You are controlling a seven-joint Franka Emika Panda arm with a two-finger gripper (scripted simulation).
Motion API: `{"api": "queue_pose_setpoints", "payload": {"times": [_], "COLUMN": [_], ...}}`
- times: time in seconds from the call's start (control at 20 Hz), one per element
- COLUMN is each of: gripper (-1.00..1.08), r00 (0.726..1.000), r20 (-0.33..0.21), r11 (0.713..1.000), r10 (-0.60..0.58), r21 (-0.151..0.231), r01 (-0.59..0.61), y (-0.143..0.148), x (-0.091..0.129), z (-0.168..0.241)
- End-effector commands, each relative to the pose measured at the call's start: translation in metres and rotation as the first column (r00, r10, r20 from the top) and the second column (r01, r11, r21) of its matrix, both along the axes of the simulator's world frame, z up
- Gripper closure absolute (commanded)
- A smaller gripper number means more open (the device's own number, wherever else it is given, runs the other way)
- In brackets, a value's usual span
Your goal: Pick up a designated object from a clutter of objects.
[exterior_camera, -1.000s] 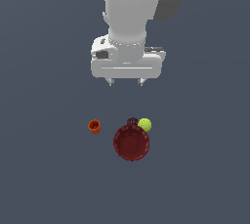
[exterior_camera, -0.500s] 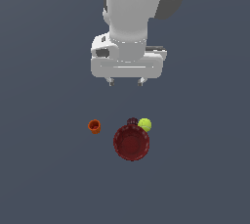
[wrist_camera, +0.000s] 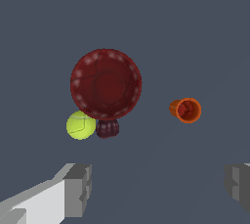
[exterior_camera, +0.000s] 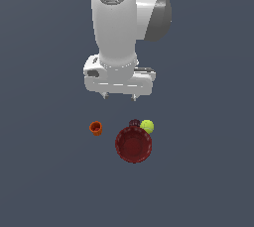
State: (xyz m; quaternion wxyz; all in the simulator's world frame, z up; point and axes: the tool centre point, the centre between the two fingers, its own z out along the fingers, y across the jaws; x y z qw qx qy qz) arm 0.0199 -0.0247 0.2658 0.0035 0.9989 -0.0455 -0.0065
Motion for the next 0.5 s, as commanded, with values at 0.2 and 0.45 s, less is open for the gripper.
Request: {"api": "queue_pose_setpoints", "payload": {"times": [0.2,0.45], "gripper": [-0.92,-0.92], "r00": [0.992,0.973], "r20": [0.003,0.007], "r11": [0.992,0.973], "r10": [-0.126,-0.229], "r21": [0.014,0.015], "r01": [0.126,0.229], "y": [-0.041,-0.077], "x": [0.013,0.015], "z": [-0.063,-0.115]}}
